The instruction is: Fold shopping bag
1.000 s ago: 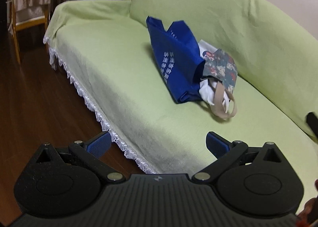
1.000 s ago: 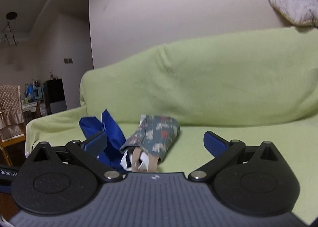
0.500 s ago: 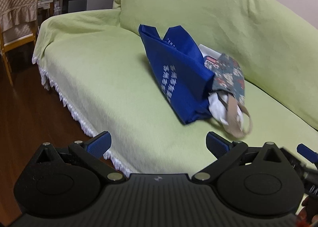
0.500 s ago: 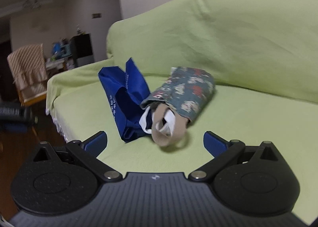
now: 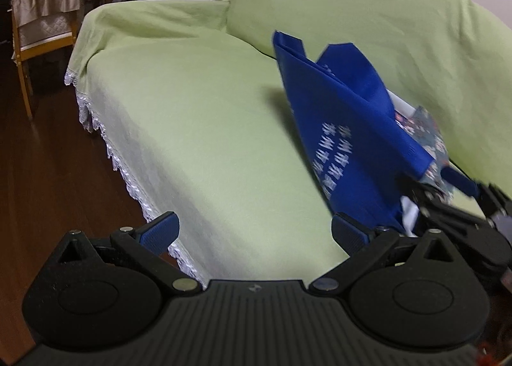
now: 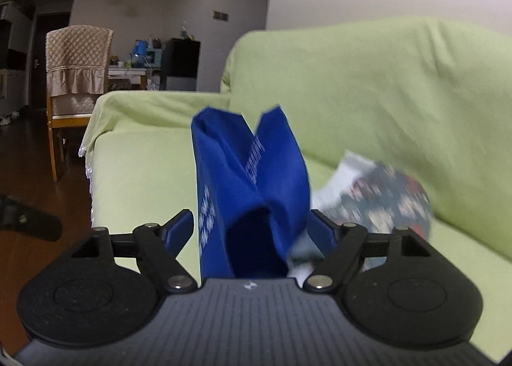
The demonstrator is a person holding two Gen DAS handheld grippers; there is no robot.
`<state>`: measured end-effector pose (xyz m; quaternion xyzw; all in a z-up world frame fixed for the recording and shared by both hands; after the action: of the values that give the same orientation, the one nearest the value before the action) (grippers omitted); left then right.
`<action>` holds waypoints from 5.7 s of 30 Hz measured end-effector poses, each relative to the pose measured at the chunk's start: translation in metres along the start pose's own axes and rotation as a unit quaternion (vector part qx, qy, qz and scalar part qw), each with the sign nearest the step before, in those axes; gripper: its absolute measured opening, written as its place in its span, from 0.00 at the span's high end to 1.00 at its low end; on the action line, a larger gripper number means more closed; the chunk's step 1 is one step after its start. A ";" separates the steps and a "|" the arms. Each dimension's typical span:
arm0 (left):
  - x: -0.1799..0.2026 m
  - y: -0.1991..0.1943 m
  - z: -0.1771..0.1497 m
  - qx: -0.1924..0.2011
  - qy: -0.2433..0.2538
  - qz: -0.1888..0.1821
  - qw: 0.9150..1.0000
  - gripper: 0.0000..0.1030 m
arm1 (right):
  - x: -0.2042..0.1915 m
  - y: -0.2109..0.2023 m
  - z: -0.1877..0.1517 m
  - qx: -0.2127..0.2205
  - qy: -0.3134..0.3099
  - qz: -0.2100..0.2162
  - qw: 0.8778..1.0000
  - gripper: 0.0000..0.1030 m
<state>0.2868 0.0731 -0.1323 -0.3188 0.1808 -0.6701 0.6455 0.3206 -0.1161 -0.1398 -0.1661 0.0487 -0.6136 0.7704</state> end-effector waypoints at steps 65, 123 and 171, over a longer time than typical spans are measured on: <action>-0.048 -0.145 -0.004 0.108 -0.126 -0.137 0.976 0.95 | -0.041 -0.300 0.034 0.217 -0.380 -0.150 0.887 0.99; 0.341 -0.035 -0.176 -0.146 0.268 -0.347 0.887 0.70 | 0.217 -0.545 -0.226 -0.073 0.240 -0.373 0.893 0.83; 0.341 -0.046 -0.206 0.061 0.571 -0.231 0.785 0.45 | 0.358 -0.588 -0.314 -0.095 0.504 -0.489 0.705 0.67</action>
<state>0.1287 -0.2920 -0.1873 0.1299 0.3966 -0.8683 0.2681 -0.2266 -0.6348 -0.2030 0.0955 0.4000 -0.8887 0.2026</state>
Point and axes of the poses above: each gripper's, at about its wrist camera, not at the fingertips, and y roughly the way its jaws point, x to its right, z to its top, the point moved 8 cm from there along y, roughly the way its jaws point, and after that the axes turned 1 degree about z, right-handed, at the moved point
